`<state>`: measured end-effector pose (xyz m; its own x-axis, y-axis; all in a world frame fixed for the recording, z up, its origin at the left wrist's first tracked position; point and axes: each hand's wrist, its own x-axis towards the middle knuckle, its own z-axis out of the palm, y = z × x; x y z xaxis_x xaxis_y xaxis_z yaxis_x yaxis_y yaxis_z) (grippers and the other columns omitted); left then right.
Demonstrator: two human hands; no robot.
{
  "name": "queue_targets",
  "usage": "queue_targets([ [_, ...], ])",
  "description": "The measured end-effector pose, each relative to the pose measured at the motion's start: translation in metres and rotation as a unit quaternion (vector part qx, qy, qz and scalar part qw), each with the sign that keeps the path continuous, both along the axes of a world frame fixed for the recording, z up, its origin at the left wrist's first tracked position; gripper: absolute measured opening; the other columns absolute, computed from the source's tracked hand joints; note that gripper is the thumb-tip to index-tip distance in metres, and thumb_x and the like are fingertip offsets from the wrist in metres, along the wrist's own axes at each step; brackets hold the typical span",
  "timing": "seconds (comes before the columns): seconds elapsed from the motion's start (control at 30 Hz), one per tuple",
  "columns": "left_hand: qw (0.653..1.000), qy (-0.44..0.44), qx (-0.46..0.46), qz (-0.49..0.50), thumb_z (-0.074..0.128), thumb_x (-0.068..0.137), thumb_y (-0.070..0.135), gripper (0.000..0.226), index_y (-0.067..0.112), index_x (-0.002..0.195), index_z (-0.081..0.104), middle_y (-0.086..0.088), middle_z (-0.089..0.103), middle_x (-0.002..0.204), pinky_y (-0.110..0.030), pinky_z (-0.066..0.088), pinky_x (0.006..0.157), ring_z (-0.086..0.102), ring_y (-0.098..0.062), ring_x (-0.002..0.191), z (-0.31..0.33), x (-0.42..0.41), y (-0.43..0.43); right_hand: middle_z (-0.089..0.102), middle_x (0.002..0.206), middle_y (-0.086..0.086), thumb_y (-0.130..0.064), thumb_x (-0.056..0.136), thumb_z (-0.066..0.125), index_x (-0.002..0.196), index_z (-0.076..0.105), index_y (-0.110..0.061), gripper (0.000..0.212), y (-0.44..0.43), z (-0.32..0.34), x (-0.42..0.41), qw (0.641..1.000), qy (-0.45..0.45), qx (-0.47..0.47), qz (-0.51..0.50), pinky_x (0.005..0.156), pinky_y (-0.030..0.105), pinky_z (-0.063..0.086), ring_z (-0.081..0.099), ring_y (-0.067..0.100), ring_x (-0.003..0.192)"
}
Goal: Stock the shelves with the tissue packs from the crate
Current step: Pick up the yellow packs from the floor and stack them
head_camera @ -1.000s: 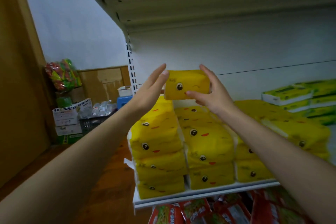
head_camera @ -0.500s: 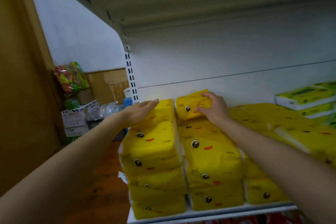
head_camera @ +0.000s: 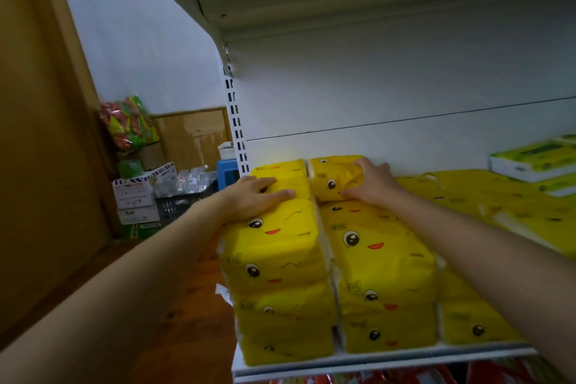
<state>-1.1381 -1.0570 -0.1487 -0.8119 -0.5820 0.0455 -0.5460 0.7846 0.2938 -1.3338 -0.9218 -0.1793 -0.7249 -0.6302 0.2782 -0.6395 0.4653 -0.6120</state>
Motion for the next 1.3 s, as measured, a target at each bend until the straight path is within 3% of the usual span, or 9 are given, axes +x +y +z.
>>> queue_targets([
  [0.2,0.997,0.076,-0.005,-0.027,0.042,0.087,0.058,0.069,0.024,0.146,0.03,-0.007,0.024,0.154,-0.043,0.022,0.114,0.024,-0.026,0.141,0.008,0.018,0.0,0.008,0.152,0.017,-0.026,0.083,0.066,0.146,0.022,-0.027,0.077,0.024,0.019,0.014,0.998,0.063,-0.009,-0.028,0.106,0.039,0.029,0.019,0.035,0.138],
  [0.3,0.991,0.124,0.001,-0.047,0.041,0.086,0.058,0.071,0.022,0.146,0.03,-0.006,0.028,0.153,-0.04,0.026,0.11,0.03,-0.025,0.138,0.008,0.039,0.003,0.018,0.151,0.012,-0.025,0.084,0.065,0.144,0.028,-0.026,0.07,0.031,0.032,0.041,0.99,0.087,-0.102,0.036,0.109,0.034,0.024,0.02,0.027,0.139],
  [0.4,0.984,0.174,-0.019,-0.042,0.041,0.085,0.058,0.071,0.024,0.146,0.027,-0.002,0.029,0.153,-0.039,0.029,0.108,0.031,-0.023,0.138,0.006,0.067,0.004,0.031,0.147,0.004,-0.026,0.086,0.064,0.141,0.035,-0.024,0.062,0.035,0.046,0.085,0.97,0.121,-0.171,0.124,0.104,0.019,0.021,0.026,0.016,0.137],
  [0.53,0.956,0.288,-0.05,-0.032,0.043,0.082,0.069,0.079,0.032,0.147,0.021,0.005,0.031,0.152,-0.04,0.032,0.107,0.032,-0.017,0.138,-0.01,0.119,0.008,0.036,0.143,-0.006,-0.03,0.084,0.066,0.139,0.037,-0.028,0.063,0.03,0.049,0.155,0.942,0.155,-0.185,0.235,0.098,0.01,0.02,0.031,0.006,0.132],
  [0.73,0.939,0.203,-0.263,0.091,0.032,0.079,0.077,0.085,0.033,0.149,0.012,-0.004,0.044,0.143,-0.032,0.046,0.088,0.05,-0.021,0.122,-0.068,0.227,-0.025,0.023,0.151,-0.007,-0.046,0.076,0.069,0.143,0.023,-0.038,0.082,-0.014,0.027,0.255,0.911,0.193,-0.099,0.35,0.111,0.024,0.018,0.018,0.005,0.139],
  [0.9,0.931,0.153,-0.28,0.175,0.029,0.08,0.078,0.088,0.022,0.148,0.024,-0.014,0.06,0.123,-0.034,0.051,0.073,0.062,-0.03,0.101,-0.156,0.335,-0.068,0.023,0.151,-0.003,-0.049,0.078,0.067,0.145,0.017,-0.037,0.085,-0.078,-0.063,0.329,0.873,0.186,-0.072,0.445,0.112,0.035,0.028,0.023,0.014,0.139],
  [1.0,0.943,0.114,-0.249,0.191,0.027,0.076,0.072,0.087,0.019,0.145,0.034,-0.012,0.064,0.115,-0.034,0.053,0.063,0.066,-0.031,0.09,-0.226,0.382,-0.082,0.025,0.15,-0.001,-0.049,0.076,0.067,0.144,0.017,-0.037,0.086,-0.119,-0.154,0.36,0.882,0.118,-0.049,0.455,0.111,0.04,0.031,0.025,0.015,0.139],
  [1.2,0.966,0.017,-0.146,0.215,0.036,0.078,0.067,0.08,0.013,0.135,0.05,-0.007,0.069,0.094,-0.028,0.051,0.047,0.069,-0.027,0.072,-0.359,0.44,-0.112,0.025,0.148,0.004,-0.04,0.074,0.074,0.144,0.018,-0.035,0.089,-0.179,-0.319,0.41,0.9,-0.022,0.071,0.43,0.112,0.029,0.025,0.026,0.017,0.139],
  [1.3,0.965,-0.004,-0.113,0.236,0.036,0.074,0.068,0.081,0.014,0.131,0.054,-0.007,0.069,0.098,-0.031,0.053,0.051,0.07,-0.028,0.076,-0.41,0.453,-0.139,0.025,0.147,0.006,-0.041,0.074,0.074,0.145,0.02,-0.031,0.09,-0.209,-0.372,0.431,0.904,-0.055,0.114,0.408,0.11,0.027,0.023,0.023,0.019,0.139],
])
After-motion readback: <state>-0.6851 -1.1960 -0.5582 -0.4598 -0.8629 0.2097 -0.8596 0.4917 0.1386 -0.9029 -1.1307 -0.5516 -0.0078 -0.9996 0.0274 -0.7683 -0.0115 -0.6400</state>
